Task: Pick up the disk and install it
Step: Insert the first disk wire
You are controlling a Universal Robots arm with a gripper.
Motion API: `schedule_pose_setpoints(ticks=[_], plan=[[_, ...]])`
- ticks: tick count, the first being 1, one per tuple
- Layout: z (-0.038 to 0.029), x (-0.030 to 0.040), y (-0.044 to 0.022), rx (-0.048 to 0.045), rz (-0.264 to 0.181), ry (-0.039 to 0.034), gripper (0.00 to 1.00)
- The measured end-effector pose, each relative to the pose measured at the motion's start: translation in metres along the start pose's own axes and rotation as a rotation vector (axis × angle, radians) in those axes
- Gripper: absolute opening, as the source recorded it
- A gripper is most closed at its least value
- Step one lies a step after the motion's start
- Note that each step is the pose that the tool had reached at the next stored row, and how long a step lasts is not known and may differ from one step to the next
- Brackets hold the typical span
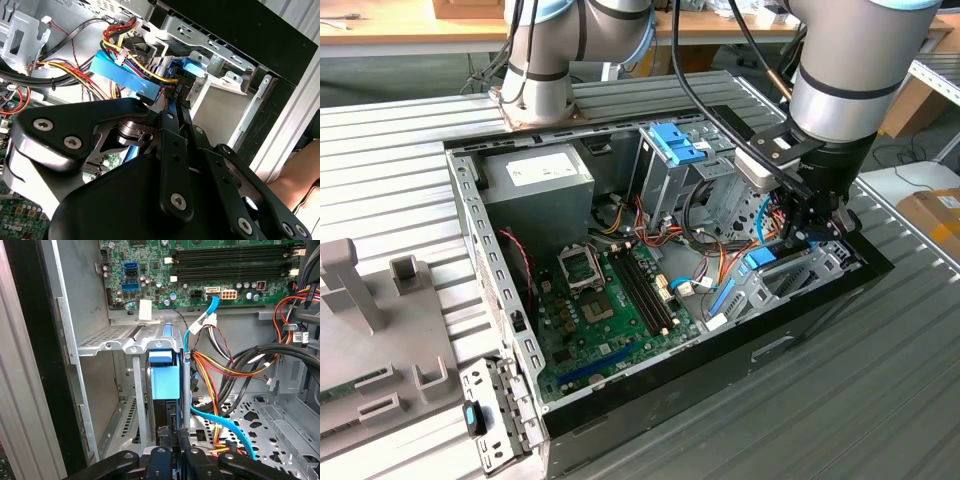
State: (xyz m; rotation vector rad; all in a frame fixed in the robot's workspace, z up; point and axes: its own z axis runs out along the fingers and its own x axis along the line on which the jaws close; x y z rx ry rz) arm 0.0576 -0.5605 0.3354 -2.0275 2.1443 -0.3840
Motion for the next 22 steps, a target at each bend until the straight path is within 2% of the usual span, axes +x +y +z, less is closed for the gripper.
schedule_pose_setpoints(ticks=[7, 9, 14, 16, 22], plan=[[-0.0042, 0.0002, -0.0013, -0.0004, 0.002, -0.0053, 0.16], [-0.0042, 0.0002, -0.0013, -0.0011, 0.005, -0.0174, 0.16], [-0.0042, 0.0004, -0.0013, -0.0011, 0.005, -0.0164, 0.16], [-0.0042, 0.0004, -0.0013, -0.0003, 0.004, -0.0118, 0.16], [-0.0042, 0.0004, -0.0011, 0.0002, 0.003, -0.0086, 0.16]])
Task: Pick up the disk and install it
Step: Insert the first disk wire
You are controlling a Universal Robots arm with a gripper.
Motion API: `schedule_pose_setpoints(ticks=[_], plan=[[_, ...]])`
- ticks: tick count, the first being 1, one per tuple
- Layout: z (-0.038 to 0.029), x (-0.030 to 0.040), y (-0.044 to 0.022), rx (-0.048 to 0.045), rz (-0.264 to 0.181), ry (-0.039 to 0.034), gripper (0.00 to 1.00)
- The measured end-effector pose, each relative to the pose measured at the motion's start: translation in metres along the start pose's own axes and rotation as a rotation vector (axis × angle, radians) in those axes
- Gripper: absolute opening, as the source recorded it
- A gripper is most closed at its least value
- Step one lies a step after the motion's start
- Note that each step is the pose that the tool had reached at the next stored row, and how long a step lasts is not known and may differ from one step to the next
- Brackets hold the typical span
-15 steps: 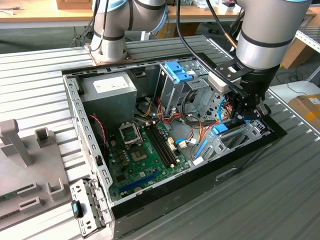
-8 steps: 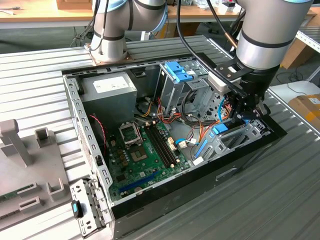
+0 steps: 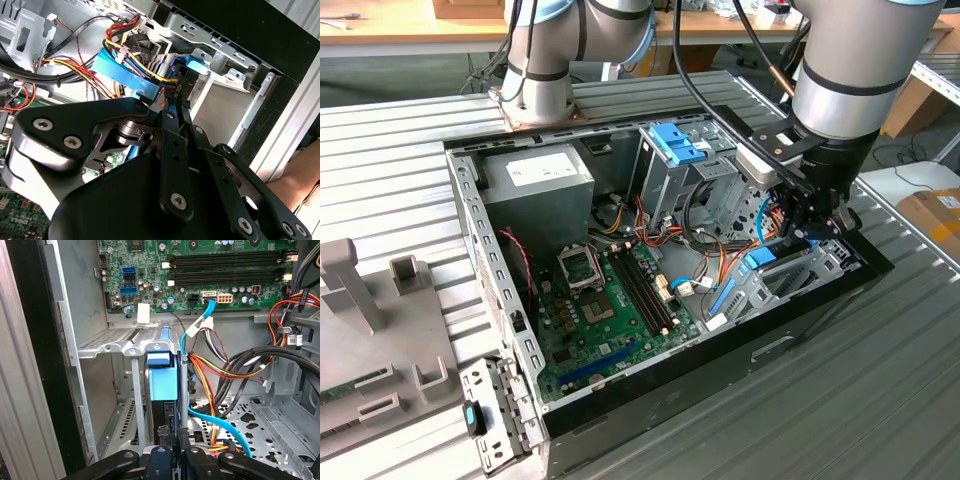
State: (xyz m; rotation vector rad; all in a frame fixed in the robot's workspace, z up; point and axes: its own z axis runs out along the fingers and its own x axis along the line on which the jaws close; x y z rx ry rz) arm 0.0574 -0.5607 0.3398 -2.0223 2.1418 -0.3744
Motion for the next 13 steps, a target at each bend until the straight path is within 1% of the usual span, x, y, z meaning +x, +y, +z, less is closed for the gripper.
schedule_pose_setpoints(ticks=[6, 8, 12, 13], plan=[[0.0013, 0.0, 0.0013, 0.0, 0.0, 0.0002, 0.16], [0.0026, -0.0001, 0.0017, 0.0001, 0.0, -0.0003, 0.16], [0.0027, -0.0001, 0.0017, 0.0, 0.0, 0.0005, 0.16], [0.0052, -0.0002, 0.0025, 0.0, 0.0, 0.0008, 0.16]])
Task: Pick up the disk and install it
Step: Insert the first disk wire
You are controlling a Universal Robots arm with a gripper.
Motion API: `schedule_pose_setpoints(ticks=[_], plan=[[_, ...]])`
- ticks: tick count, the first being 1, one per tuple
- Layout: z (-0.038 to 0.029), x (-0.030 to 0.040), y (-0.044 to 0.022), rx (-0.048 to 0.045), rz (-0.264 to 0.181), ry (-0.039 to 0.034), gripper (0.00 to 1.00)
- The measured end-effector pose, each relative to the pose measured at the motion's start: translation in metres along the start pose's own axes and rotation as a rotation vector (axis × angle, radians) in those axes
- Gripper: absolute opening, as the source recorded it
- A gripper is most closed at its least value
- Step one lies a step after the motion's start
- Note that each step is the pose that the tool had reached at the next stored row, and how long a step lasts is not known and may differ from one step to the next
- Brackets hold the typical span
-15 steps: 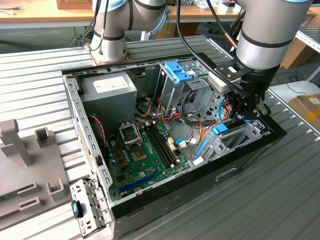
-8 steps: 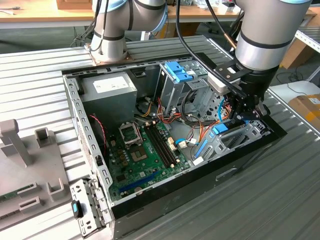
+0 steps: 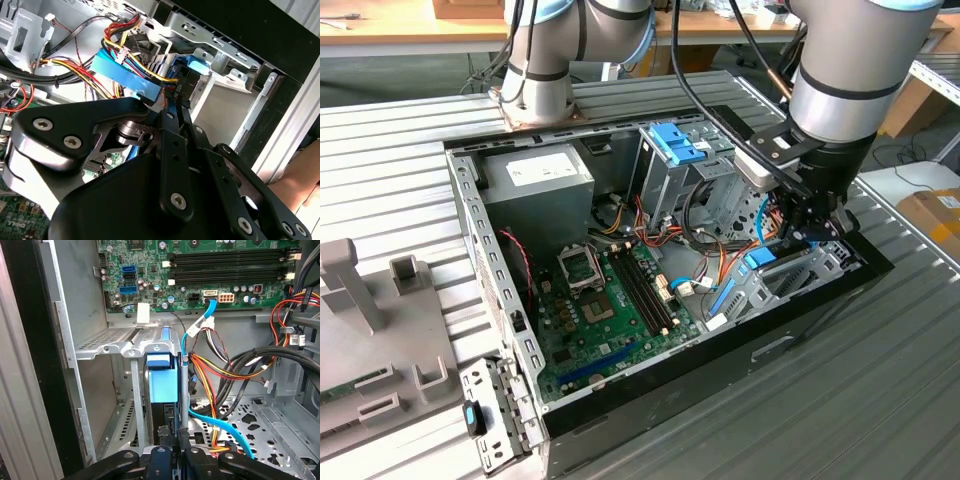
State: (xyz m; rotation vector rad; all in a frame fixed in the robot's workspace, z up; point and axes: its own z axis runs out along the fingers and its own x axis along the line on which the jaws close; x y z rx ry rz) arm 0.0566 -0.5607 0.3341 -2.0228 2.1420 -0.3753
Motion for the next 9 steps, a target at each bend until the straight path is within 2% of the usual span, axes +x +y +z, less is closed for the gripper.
schedule_pose_setpoints(ticks=[3, 9], plan=[[0.0027, -0.0001, 0.0008, 0.0001, 0.0, 0.0005, 0.16], [0.0031, -0.0001, 0.0009, 0.0001, 0.0, 0.0004, 0.16]])
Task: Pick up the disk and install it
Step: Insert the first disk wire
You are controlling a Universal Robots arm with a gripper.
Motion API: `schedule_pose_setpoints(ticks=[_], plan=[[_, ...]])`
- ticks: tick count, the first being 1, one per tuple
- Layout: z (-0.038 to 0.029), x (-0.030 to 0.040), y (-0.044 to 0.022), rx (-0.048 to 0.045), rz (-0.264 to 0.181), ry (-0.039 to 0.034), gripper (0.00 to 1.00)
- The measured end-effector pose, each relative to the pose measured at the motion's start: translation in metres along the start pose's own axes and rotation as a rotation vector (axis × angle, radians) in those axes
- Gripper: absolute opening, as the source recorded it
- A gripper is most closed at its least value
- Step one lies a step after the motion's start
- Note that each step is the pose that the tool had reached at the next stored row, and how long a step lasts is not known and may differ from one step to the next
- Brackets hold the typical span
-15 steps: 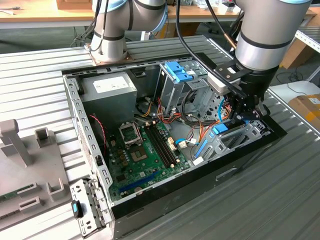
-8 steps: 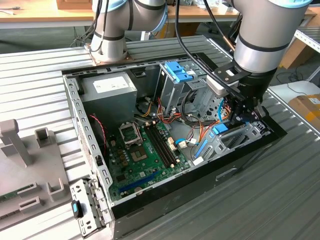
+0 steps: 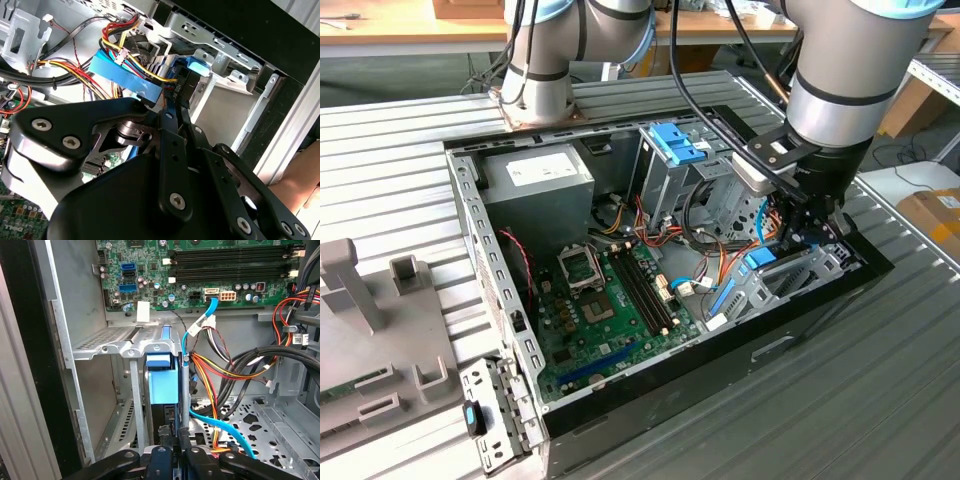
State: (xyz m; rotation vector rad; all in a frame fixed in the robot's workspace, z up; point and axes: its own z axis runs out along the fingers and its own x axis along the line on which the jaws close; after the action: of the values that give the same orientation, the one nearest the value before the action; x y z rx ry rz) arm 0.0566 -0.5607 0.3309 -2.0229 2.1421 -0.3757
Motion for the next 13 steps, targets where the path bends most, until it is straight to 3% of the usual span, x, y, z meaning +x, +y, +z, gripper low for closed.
schedule_pose_setpoints(ticks=[3, 4, 8, 13], plan=[[0.0005, 0.0, 0.0001, 0.0, 0.0, -0.0005, 0.18], [0.0004, 0.0, 0.0001, 0.0, 0.0, -0.0003, 0.24], [-0.0002, 0.0, -0.0001, 0.0, 0.0, 0.0, 0.24], [-0.0221, 0.0011, -0.0069, 0.0, 0.0, -0.0001, 0.24]])
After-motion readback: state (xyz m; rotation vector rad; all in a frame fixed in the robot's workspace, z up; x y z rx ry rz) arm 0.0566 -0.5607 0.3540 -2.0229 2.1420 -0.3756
